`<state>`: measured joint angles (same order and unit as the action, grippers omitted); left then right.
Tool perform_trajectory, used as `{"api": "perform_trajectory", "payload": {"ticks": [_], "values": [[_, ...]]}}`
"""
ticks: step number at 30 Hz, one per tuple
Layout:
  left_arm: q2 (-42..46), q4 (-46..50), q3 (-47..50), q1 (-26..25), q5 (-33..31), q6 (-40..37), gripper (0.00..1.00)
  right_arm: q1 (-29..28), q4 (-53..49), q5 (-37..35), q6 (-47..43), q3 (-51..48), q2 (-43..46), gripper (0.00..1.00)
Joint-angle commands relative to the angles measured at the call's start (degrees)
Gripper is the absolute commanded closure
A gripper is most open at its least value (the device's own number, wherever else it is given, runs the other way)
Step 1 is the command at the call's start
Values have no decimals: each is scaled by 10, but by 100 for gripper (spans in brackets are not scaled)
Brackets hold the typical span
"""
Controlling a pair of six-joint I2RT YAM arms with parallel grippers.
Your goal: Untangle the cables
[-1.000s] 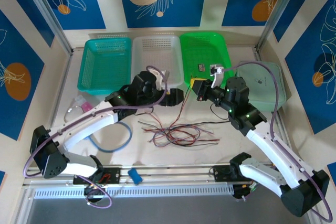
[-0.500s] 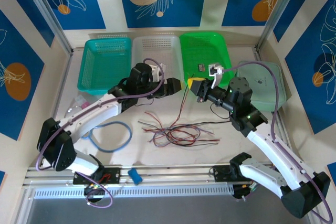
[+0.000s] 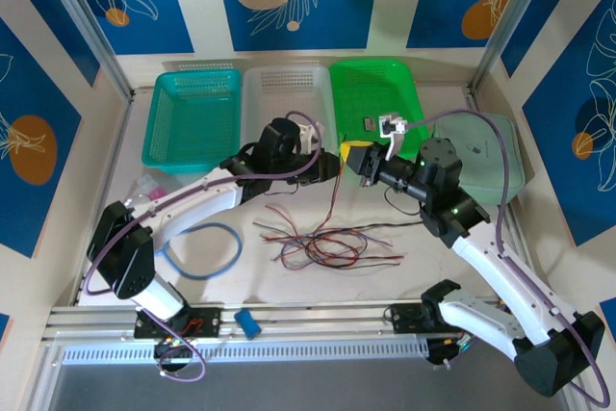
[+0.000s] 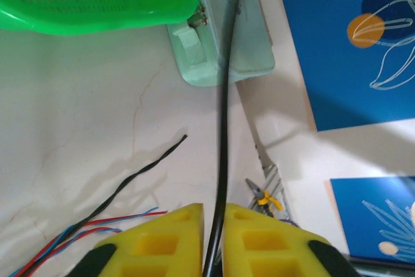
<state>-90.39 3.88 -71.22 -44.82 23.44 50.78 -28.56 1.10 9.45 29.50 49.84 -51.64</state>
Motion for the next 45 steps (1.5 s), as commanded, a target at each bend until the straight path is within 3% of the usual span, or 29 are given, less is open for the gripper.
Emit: {"api": "perform_trajectory", "payload": {"ticks": [1, 5, 15, 22, 31, 40, 45], "values": [[8, 0, -25, -1, -9, -7, 90, -4, -11, 1, -14, 31, 22, 100], [14, 15, -45, 1, -13, -16, 100, -4, -35, -13, -27, 46, 33, 100], [40, 178, -242, 18, -81, -112, 100, 18, -84, -50, -21, 118, 78, 100], [118, 167, -236, 73, -166, -131, 100, 35, -90, -173, -98, 166, 97, 100], [162, 225, -272, 228, -160, -143, 100, 129, -69, -216, -140, 268, 28, 100], [98, 220, -321, 444, -66, -116, 100, 268, -56, -191, -88, 376, -64, 100], [75, 205, -337, 508, -103, -105, 100, 296, -39, -189, -87, 423, -112, 100]]}}
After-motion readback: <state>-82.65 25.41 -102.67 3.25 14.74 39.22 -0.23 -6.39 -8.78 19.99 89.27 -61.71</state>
